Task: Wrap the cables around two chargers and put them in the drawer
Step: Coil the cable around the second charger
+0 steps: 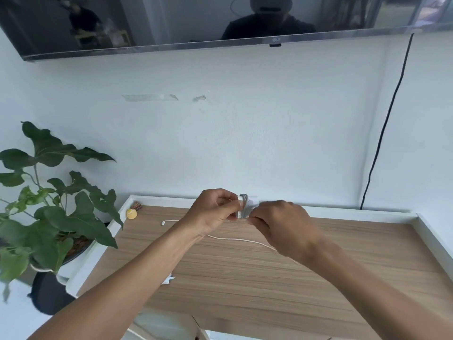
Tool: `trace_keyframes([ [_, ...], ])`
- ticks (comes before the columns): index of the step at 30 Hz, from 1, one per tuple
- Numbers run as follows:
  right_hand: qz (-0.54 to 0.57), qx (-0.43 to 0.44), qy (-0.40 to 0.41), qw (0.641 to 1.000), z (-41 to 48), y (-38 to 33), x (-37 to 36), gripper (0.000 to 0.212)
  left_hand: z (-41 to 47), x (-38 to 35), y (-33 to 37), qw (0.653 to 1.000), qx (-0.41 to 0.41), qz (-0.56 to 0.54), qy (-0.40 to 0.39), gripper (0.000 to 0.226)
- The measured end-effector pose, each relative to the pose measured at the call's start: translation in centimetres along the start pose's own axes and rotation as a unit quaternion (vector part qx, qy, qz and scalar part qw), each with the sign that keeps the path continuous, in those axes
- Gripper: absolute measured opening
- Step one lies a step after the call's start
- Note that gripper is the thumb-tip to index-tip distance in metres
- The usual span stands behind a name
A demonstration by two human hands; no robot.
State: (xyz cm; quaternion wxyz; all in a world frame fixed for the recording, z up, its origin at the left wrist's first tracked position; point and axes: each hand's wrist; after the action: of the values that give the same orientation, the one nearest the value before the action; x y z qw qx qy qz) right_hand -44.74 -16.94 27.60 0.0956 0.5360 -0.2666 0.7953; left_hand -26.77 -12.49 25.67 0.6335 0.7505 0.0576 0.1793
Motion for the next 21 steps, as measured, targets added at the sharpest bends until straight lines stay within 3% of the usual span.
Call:
trace_keyframes([
  [4, -0.045, 0.017, -0.010, 0.999, 0.4, -0.4, 3.0, 0.025, -0.4, 0.0, 0.1, 0.998, -0.011, 0.019, -0.055, 0.024],
  [9, -0.027, 0.022, -0.017, 0.999, 1.3, 0.3, 4.6, 0.020, -1.0, 0.3, 1.1, 0.990, -0.034, 0.012, -0.140, 0.014],
  [15, 0.116, -0.015, 0.028, 0.993, 2.2, 2.2, 5.2, 0.015, -2.0, 0.6, 2.1, 0.979, -0.044, -0.003, -0.199, 0.013],
  [21, 0.320, -0.065, 0.001, 0.945, 2.2, 2.8, 3.6, 0.021, -2.5, 1.1, 3.4, 0.961, -0.045, -0.076, -0.261, 0.031],
])
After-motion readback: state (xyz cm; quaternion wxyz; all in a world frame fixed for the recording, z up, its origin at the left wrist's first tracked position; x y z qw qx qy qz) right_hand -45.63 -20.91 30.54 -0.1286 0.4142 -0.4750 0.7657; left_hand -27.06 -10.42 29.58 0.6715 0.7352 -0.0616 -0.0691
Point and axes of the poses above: each hand's wrist, its own z-axis towards the middle knuckle, its own x-axis out of the back of the hand, y = z × x, and after that the axes turned 2 degrees about z, right-handed
